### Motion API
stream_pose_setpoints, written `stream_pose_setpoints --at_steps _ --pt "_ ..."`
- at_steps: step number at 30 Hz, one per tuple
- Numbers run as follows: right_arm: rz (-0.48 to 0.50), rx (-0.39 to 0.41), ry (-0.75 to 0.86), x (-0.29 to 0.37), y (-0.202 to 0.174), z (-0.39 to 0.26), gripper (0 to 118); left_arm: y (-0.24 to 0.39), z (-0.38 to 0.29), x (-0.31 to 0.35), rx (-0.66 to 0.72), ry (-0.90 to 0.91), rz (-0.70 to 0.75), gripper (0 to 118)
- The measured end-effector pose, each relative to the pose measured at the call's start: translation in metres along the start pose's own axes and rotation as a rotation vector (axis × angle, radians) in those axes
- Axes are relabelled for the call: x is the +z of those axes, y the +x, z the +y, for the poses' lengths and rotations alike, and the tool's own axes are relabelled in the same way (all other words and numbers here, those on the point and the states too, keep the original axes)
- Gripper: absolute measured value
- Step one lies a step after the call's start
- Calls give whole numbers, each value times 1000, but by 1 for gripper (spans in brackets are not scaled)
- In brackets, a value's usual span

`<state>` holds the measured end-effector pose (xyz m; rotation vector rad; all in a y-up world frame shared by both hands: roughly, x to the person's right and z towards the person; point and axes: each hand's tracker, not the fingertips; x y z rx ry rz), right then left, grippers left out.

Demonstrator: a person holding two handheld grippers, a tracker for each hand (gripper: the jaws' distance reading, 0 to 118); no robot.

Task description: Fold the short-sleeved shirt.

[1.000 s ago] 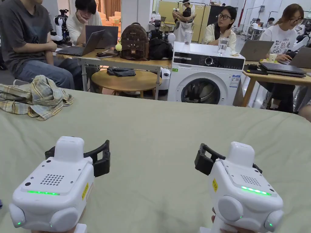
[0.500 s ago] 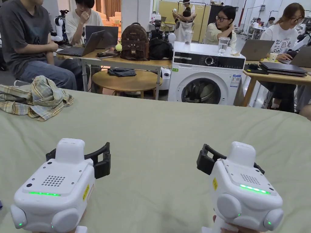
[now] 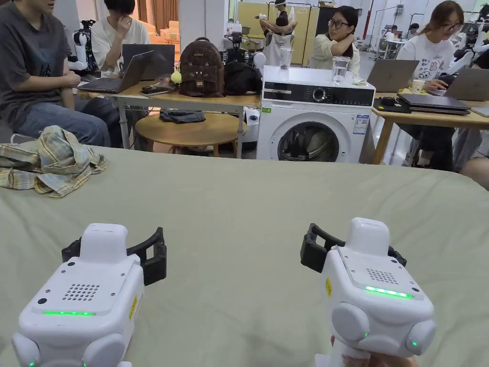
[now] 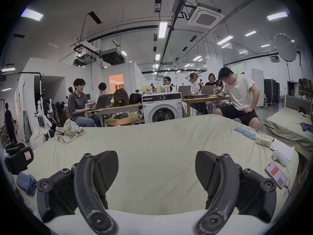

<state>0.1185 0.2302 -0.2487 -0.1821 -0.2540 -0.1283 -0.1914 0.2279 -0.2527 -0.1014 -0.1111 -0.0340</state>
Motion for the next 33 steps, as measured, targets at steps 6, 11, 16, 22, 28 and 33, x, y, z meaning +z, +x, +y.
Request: stream_pose_setpoints --at_steps 6,11,16,22,28,33 --pt "-13 21 -5 -1 -2 -3 94 3 -3 3 -34 11 11 81" --pt "-5 25 -26 -3 -3 -7 94 1 -6 3 -30 -2 10 81" --pt "-15 53 -18 -1 -5 -10 94 -1 -8 3 -20 -9 5 81" --pt "65 14 -81 -3 -2 -7 94 -3 -10 1 -14 -13 12 81" --pt "66 80 -56 -8 -2 -16 94 -4 -9 2 -16 -7 10 81" --pt "-65 171 34 -8 -5 -25 94 -5 -10 1 -18 -6 10 81"
